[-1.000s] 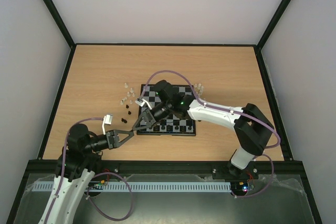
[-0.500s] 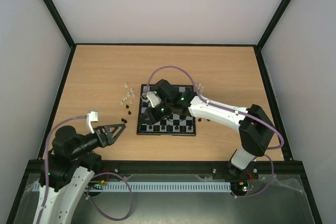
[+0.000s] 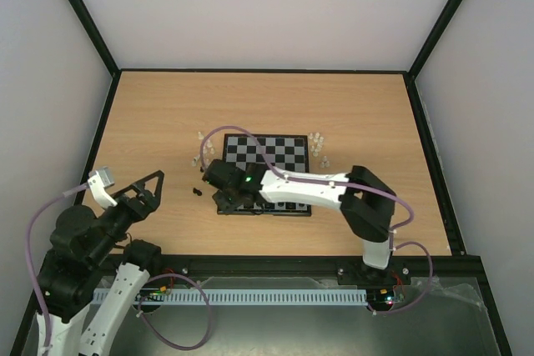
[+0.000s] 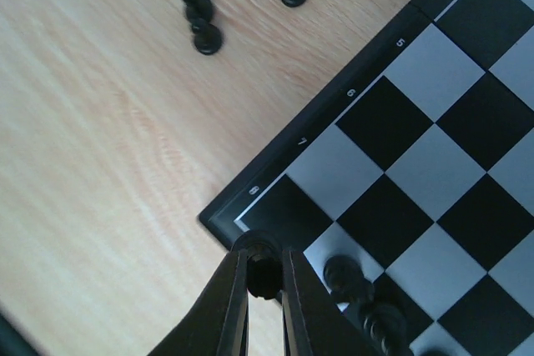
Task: Set up the chess pieces on the board
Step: Place the chess piece on the chessboard.
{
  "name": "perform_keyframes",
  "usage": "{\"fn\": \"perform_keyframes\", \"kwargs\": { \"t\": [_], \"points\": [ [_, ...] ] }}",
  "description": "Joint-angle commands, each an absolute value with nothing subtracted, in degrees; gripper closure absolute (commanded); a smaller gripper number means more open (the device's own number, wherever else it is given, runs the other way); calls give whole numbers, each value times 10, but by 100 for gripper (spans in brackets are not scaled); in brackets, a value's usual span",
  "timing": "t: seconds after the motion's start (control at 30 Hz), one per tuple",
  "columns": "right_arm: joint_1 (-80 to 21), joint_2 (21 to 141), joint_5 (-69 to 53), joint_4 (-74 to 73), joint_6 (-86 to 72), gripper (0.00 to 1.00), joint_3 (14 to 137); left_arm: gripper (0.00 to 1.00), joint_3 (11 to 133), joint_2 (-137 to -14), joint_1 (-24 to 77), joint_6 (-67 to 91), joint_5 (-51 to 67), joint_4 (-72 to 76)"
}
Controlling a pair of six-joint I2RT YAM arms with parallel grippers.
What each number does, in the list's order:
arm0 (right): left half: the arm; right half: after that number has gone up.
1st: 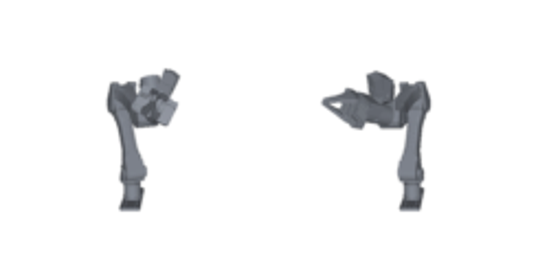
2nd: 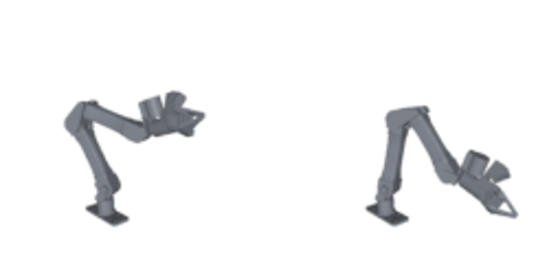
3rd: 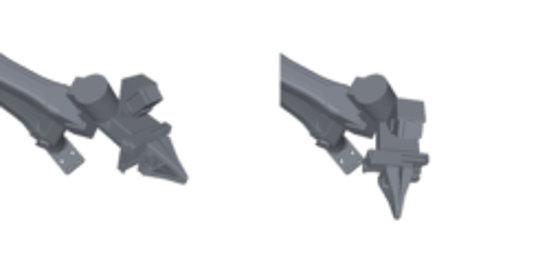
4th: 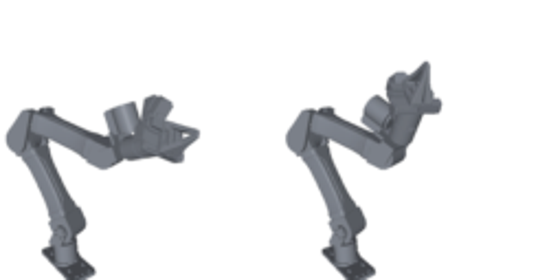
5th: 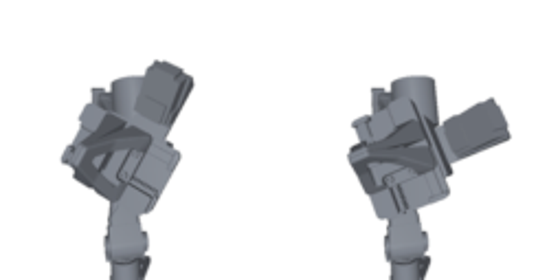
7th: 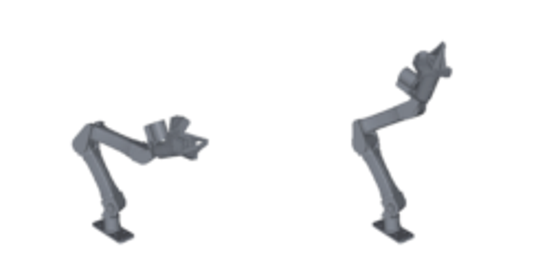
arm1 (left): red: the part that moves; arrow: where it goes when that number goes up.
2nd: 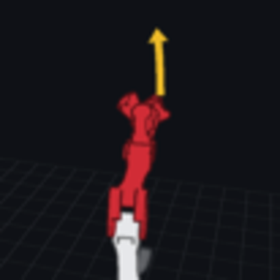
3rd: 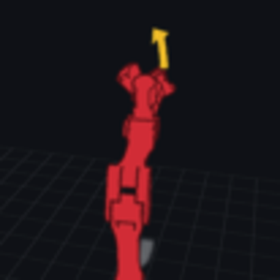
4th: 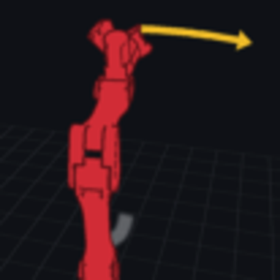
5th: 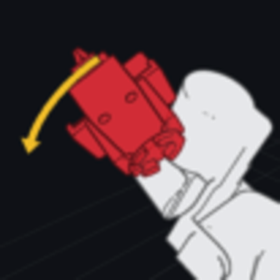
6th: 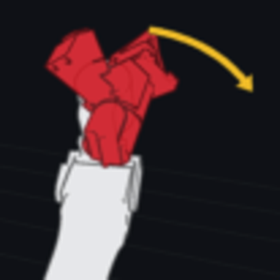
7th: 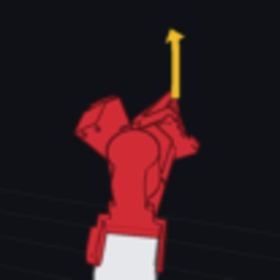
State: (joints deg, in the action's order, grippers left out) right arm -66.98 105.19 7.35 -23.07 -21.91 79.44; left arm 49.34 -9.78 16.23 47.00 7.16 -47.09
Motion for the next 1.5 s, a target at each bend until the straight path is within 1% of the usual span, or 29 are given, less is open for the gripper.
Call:
{"fn": "perform_keyframes", "kwargs": {
  "t": [0.0,0.1,0.23,0.9,1.23,1.27,1.37,1.47],
  "points": [
    [-692,1104,185,-291,-208,95,836,1,519,-88,165,476,13,-490],
    [-699,1128,220,-304,-211,96,850,1,535,-83,165,476,0,-498],
    [-700,1141,228,-302,-211,95,853,1,542,-86,165,473,1,-502],
    [-703,1158,168,-264,-205,95,830,1,526,-86,165,475,21,-488],
    [-704,1171,164,-258,-207,94,827,1,524,-87,165,475,26,-486],
    [-703,1170,164,-258,-209,94,825,1,524,-87,165,474,26,-486],
    [-703,1165,160,-256,-209,89,821,1,524,-85,165,474,27,-486],
    [-704,1158,159,-255,-211,82,815,1,524,-85,165,475,30,-487]
  ]
}}
